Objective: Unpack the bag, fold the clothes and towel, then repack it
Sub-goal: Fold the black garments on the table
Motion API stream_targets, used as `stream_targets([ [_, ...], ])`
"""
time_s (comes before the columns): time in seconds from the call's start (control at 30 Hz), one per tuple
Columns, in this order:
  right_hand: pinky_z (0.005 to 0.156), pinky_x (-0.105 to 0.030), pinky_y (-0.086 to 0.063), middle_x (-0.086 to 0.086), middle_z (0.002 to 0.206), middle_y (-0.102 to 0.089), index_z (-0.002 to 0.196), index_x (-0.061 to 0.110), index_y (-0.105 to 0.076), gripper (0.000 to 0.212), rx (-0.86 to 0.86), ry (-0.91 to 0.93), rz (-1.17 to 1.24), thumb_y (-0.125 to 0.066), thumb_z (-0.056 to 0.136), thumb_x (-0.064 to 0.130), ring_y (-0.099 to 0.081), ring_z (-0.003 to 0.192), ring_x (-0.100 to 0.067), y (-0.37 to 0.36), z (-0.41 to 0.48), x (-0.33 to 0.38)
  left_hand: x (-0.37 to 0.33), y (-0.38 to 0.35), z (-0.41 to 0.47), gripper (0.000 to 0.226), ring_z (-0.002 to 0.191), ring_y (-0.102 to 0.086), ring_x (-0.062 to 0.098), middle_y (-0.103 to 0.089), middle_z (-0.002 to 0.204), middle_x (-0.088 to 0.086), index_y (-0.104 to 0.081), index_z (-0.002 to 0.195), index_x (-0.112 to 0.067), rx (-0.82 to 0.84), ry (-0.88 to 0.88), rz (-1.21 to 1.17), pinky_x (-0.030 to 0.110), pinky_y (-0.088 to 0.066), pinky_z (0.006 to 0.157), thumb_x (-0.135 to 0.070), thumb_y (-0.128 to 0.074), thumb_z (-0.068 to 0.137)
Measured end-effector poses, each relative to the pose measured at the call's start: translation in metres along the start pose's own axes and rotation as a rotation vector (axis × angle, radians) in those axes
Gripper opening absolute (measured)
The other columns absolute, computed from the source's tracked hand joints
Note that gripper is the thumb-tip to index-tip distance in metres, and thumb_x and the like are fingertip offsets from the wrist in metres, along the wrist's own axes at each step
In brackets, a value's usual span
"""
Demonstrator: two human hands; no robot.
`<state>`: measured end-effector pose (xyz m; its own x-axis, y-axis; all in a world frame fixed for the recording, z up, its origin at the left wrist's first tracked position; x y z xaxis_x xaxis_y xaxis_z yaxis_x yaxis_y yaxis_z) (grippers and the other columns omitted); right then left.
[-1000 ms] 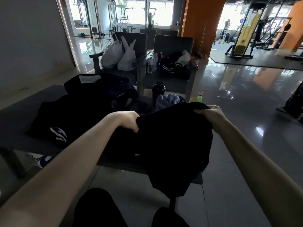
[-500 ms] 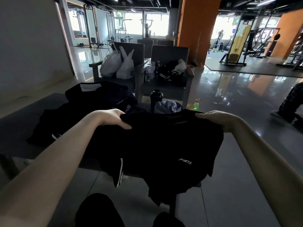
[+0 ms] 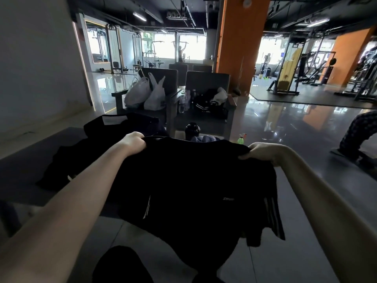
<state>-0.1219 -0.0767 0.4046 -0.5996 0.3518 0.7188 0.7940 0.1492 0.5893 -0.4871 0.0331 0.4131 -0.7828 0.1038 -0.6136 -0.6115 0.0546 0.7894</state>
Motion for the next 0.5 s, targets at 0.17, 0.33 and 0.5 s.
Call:
stream_targets([
  [0.17,0.057,-0.024,-0.05,-0.006,0.07,-0.064,0.078,0.006,-0.064,0.022,-0.207,0.012,0.015,-0.069,0.085,0.026,-0.059,0.059,-0.016,-0.003,0.024,-0.002,0.006,0.007,0.007,0.022,0.09,-0.058,0.028,-0.062,0.101,0.012,-0.065,0.1,-0.011,-0.137,0.017,0.188,0.03,-0.046,0.078,-0.008,-0.048,0.086],
  [0.33,0.064,-0.03,-0.047,-0.006,0.065,-0.061,0.074,0.005,-0.07,0.025,-0.405,0.128,0.149,-0.064,0.086,0.026,-0.058,0.062,-0.021,-0.007,0.049,-0.008,0.019,0.006,0.018,0.035,0.106,-0.058,0.036,-0.061,0.117,0.019,-0.062,0.117,-0.008,-0.253,0.101,0.118,0.034,-0.046,0.086,-0.003,-0.044,0.087],
  [0.5,0.059,-0.027,-0.041,0.0,0.061,-0.056,0.071,0.01,-0.065,0.02,-0.419,0.175,0.246,-0.055,0.088,0.012,-0.052,0.059,-0.018,-0.019,0.063,-0.013,0.034,-0.008,0.029,0.016,0.071,-0.059,0.027,-0.065,0.089,0.019,-0.063,0.075,-0.005,-0.027,0.176,-0.131,0.035,-0.049,0.075,-0.002,-0.052,0.085],
])
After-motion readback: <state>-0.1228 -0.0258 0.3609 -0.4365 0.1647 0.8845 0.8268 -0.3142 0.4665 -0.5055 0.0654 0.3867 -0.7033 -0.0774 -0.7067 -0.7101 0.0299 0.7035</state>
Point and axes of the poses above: each hand's wrist, its own z-axis towards the middle knuckle, its own y-axis out of the back of the hand, x = y × z, the point moved 7 cm from there along z, towards the middle knuckle
